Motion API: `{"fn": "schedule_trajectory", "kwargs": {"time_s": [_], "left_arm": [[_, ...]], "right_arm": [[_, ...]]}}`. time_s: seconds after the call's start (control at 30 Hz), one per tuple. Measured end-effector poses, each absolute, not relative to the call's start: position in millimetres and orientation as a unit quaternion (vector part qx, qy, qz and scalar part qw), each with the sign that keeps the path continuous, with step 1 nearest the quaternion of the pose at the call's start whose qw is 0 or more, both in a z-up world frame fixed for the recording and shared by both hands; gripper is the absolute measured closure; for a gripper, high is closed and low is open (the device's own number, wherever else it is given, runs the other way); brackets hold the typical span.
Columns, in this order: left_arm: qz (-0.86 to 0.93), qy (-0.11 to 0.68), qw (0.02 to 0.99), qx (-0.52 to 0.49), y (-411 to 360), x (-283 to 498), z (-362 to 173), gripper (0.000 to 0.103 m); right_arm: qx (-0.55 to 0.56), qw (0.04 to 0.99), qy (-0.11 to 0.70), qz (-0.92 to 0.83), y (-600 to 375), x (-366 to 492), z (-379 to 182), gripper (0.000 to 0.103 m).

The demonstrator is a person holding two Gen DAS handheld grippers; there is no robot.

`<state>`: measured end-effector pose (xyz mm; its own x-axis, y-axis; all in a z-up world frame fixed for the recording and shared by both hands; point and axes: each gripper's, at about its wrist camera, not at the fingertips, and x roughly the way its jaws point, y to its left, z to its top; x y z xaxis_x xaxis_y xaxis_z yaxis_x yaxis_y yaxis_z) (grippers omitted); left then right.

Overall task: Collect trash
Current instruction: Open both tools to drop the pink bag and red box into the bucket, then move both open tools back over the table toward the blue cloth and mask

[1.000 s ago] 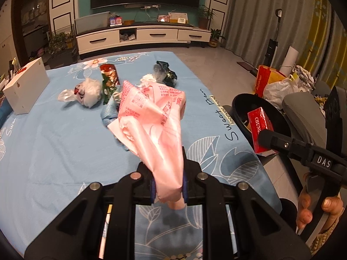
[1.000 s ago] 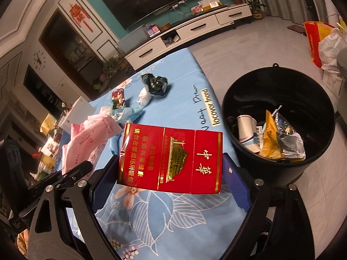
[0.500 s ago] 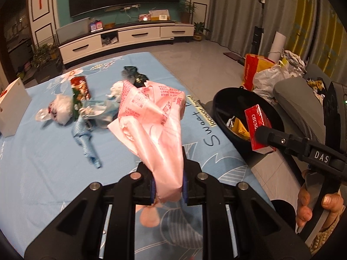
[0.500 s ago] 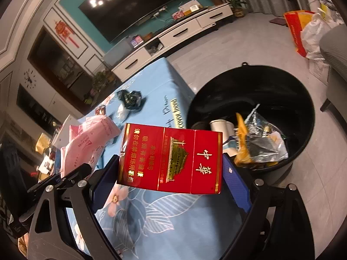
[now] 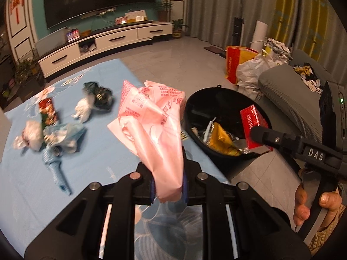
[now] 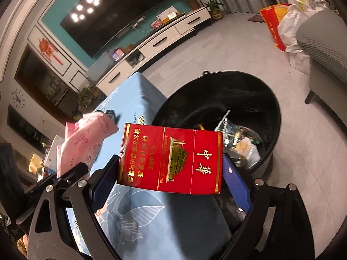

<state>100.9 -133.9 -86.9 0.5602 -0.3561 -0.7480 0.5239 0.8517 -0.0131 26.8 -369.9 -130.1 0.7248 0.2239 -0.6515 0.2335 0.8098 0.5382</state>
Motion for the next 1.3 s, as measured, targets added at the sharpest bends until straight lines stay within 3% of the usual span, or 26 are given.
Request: {"fn": "schedule_trajectory", "kwargs": {"time_s": [0.6,0.67,0.73,0.8,0.87,1.1,1.3], "left_arm": [[-0.334,0.411,0.842,0.102,-220,139,-113,0.084],[-0.337,0.41,0.841,0.106,-226,140,-116,0.079],[-0.339,0.409,0.841,0.107,-229,141,-118,0.059],[-0.338,0.406,0.842,0.106,-230,140,-118,0.049],[-0.34,0.406,0.842,0.103,-227,139,-118,0.048],[-0.333,0.405,0.847,0.087,-203,132,-113,0.026],[-0.309,0.406,0.857,0.075,-167,124,-108,0.021]], "right_arm": [[0.312,0.874,0.37,-0.05,-403,34,-142,0.013],[0.321,0.869,0.372,-0.05,-406,38,-145,0.013],[0.334,0.863,0.376,-0.048,-410,41,-148,0.013],[0.341,0.86,0.377,-0.047,-412,42,-150,0.013],[0.342,0.86,0.376,-0.049,-413,41,-150,0.013],[0.345,0.855,0.384,-0.05,-412,45,-148,0.012],[0.328,0.862,0.383,-0.046,-396,47,-138,0.009]]}}
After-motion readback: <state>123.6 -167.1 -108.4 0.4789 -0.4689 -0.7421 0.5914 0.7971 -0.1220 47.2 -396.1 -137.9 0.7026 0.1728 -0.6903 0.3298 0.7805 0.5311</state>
